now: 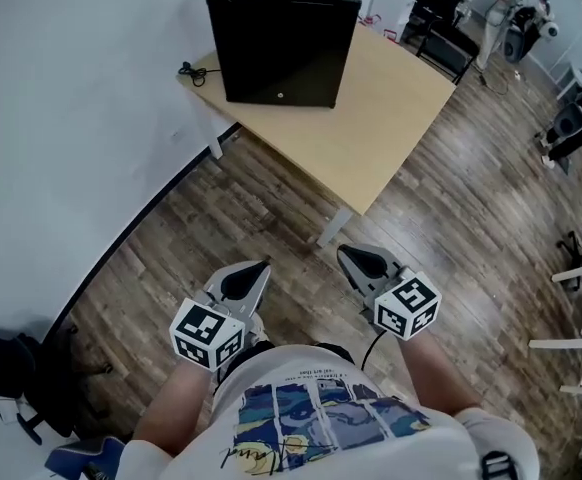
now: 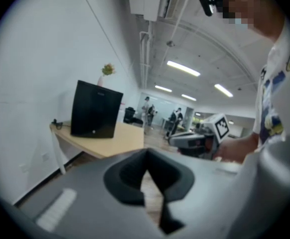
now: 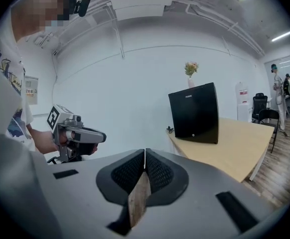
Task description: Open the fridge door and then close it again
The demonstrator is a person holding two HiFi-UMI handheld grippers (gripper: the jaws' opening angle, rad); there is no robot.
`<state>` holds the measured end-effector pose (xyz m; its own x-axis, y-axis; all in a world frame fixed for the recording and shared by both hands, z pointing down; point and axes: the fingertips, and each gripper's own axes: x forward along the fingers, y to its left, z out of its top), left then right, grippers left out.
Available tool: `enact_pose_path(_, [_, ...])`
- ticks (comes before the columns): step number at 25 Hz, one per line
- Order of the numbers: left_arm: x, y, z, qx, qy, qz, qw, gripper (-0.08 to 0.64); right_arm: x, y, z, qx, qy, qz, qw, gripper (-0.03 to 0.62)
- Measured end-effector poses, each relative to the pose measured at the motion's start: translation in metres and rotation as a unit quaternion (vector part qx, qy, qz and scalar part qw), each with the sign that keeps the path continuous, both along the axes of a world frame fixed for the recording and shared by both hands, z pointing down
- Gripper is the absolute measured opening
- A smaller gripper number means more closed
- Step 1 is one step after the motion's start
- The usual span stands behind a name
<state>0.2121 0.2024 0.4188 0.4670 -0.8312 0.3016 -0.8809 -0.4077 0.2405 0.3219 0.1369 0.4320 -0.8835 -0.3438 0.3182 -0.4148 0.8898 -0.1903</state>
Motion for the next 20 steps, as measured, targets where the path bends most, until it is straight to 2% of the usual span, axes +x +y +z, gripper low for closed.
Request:
enact_pose_path(4, [-0.054,-0.009,-0.004,0.013,-0.006,0.006,0.9999,0.011,-0.058,-0.002,0.001,0.000,-0.005,0.002,1.000,0.015])
enact_pose_path(9, [-0.110,-0.019,0.002,0.008,-0.008,0.011,0.9999,0.011,-0.118,-0.006,-0.002,0.002,-0.005,0.000,1.000,0.017])
enact_pose_path(14, [-0.139,-0.044,0.004,0.013,-0.001,0.012,0.9998,0.012,-0.145,-0.027,0.003,-0.005,0.015,-0.004,1.000,0.017])
enact_pose_path(20, [-0.164,-0.095,0.006,0.010,0.011,0.007,0.9999,0.012,-0.176,-0.088,0.007,0.005,0.027,-0.027,0.999,0.017])
